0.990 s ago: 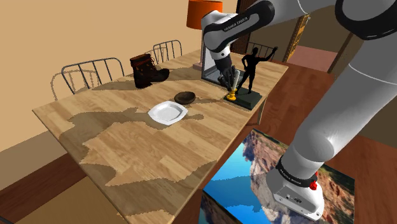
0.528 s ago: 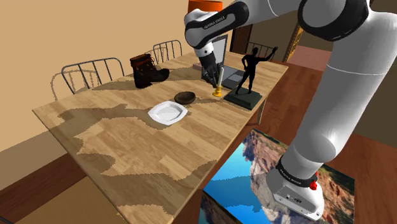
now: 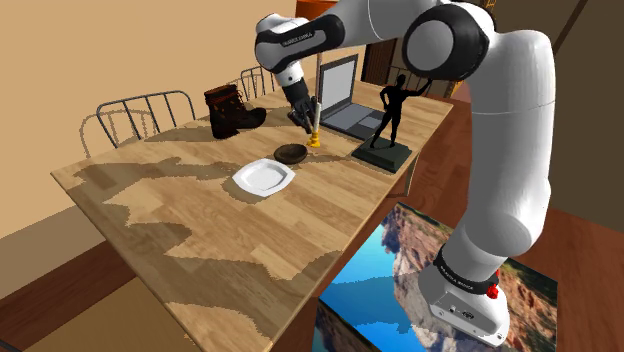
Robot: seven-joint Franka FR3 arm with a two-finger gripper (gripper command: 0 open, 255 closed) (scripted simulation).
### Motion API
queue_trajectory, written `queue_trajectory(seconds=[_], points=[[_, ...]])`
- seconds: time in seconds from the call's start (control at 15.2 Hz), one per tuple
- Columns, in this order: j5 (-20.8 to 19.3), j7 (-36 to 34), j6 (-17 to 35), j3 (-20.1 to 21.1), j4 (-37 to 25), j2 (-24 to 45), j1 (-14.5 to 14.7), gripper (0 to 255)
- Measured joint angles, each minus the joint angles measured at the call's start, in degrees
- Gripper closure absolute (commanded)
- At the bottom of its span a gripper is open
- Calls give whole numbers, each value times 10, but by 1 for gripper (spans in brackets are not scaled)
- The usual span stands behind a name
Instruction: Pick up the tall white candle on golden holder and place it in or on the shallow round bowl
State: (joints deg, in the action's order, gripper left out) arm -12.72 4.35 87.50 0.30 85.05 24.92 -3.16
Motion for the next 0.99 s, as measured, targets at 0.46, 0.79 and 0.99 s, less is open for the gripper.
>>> queue_trajectory(seconds=[0.46, 0.79, 0.99], points=[[5, -4, -90, 3, -265, 178, 22, 255], [5, -12, -61, 4, -243, 186, 22, 255], [5, -15, -43, 4, -227, 188, 21, 255]])
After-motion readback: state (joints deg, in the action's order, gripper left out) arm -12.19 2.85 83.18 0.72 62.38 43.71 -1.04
